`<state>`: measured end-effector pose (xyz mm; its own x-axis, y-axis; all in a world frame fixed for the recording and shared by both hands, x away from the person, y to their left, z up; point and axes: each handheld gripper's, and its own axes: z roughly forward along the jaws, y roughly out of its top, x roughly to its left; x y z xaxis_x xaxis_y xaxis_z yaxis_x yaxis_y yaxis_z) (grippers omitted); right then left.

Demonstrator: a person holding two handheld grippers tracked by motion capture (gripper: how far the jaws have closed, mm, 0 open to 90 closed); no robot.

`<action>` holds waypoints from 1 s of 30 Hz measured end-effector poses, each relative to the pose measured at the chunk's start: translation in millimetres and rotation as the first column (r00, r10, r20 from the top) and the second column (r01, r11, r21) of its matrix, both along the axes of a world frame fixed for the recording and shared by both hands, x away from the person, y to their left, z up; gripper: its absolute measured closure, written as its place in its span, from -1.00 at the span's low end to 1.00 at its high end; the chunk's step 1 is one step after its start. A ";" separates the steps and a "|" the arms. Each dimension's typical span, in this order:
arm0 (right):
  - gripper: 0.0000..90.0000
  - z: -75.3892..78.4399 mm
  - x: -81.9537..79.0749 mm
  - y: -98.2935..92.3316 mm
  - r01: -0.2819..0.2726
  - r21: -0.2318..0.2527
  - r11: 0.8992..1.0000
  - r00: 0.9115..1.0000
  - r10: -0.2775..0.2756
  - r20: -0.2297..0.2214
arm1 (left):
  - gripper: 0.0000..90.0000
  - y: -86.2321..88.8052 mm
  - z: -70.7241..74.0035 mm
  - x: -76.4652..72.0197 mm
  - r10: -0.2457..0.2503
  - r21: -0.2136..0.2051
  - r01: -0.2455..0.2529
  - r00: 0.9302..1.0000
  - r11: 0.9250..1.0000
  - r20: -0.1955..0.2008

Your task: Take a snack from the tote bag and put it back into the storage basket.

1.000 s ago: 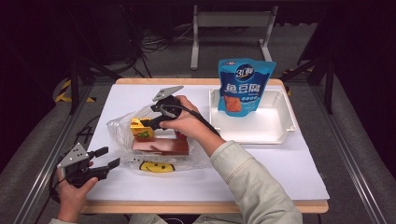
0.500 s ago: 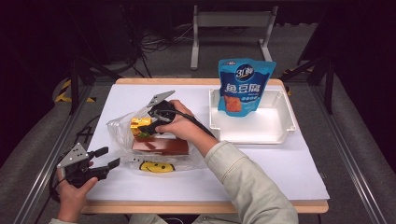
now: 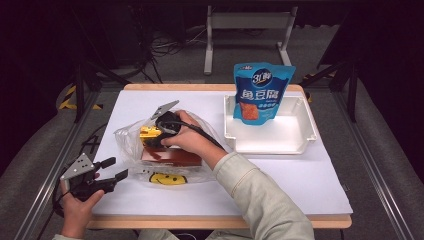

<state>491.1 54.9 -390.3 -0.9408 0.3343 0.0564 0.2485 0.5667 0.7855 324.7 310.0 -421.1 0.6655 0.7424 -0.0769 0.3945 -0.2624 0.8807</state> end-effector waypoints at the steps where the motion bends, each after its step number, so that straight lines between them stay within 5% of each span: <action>1: -0.36 -0.7 0.2 0.7 -0.002 -0.003 1.000 1.000 0.002 0.001 | -0.28 -0.2 -0.1 0.0 0.000 -0.001 0.000 1.000 1.000 0.000; 12: -0.12 -4.1 -1.2 5.0 0.002 -0.058 0.998 1.000 -0.001 0.019 | -0.28 0.0 -0.1 0.0 -0.001 -0.001 0.001 1.000 1.000 0.001; 16: 0.17 -0.9 -2.5 4.6 -0.014 -0.094 0.995 0.999 0.016 0.029 | -0.28 -0.6 -0.2 0.0 -0.003 -0.003 0.003 1.000 1.000 0.001; 30: 0.21 8.0 -4.5 2.5 -0.007 -0.110 0.994 0.996 0.016 0.089 | -0.28 -0.5 -0.5 0.0 0.000 -0.002 0.000 1.000 1.000 -0.002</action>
<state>486.6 57.5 -382.3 -0.9442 0.3229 -0.0646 0.1730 0.6533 0.7371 324.7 309.4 -421.6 0.6654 0.7422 -0.0794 0.3962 -0.2610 0.8803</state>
